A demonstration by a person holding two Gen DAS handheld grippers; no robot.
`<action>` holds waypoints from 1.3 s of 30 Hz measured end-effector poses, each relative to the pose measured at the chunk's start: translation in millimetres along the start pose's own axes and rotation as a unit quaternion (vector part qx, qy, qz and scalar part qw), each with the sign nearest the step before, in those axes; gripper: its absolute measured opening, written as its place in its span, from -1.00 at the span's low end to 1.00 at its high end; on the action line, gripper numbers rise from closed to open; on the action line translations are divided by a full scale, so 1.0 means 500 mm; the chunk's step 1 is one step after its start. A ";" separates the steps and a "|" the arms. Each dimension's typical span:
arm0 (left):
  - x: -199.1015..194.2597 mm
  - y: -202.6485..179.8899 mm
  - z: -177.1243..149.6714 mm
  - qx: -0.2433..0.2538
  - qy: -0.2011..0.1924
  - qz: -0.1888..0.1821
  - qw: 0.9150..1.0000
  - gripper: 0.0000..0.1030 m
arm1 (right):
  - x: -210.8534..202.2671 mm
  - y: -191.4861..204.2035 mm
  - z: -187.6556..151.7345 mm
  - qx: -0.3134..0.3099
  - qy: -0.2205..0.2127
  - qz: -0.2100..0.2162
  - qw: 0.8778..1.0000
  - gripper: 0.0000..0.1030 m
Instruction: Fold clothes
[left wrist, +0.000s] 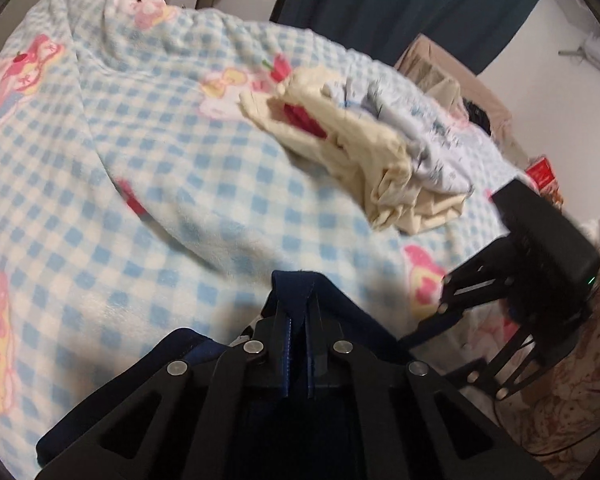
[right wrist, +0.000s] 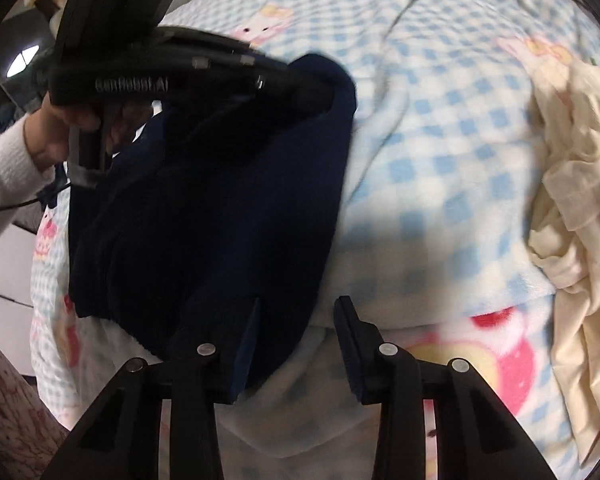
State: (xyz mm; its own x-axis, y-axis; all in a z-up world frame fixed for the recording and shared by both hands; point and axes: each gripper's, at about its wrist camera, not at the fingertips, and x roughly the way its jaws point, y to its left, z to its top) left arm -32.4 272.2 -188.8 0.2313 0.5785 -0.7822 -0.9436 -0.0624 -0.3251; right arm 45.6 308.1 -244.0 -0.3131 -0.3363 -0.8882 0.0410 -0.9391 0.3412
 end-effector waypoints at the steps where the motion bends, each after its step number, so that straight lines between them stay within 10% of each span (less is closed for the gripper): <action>1: -0.011 -0.001 0.002 -0.002 -0.008 0.001 1.000 -0.93 | 0.004 0.003 0.001 0.000 0.001 0.001 1.000 -0.26; 9: -0.091 0.007 -0.004 -0.028 -0.054 0.014 0.998 -0.93 | 0.009 0.041 0.004 -0.017 -0.010 0.017 1.000 0.01; 12: -0.113 0.007 -0.009 -0.031 -0.060 0.023 0.997 -0.93 | -0.004 0.074 0.009 -0.053 -0.026 0.035 0.998 -0.79; 30: -0.237 -0.006 -0.102 -0.039 -0.020 0.121 0.992 -0.93 | -0.042 0.154 0.040 -0.140 -0.050 0.014 0.989 -0.93; 39: -0.386 0.029 -0.235 -0.087 -0.054 0.214 0.972 -0.93 | -0.045 0.345 0.086 -0.306 -0.039 0.096 0.946 -0.94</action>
State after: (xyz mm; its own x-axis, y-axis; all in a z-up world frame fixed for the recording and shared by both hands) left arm -62.7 64.2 -104.9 -0.2080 0.5502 -0.8088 -0.8917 -0.4465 -0.0745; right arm 19.0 156.6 -152.1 -0.3119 -0.5208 -0.7947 0.6384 -0.7343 0.2307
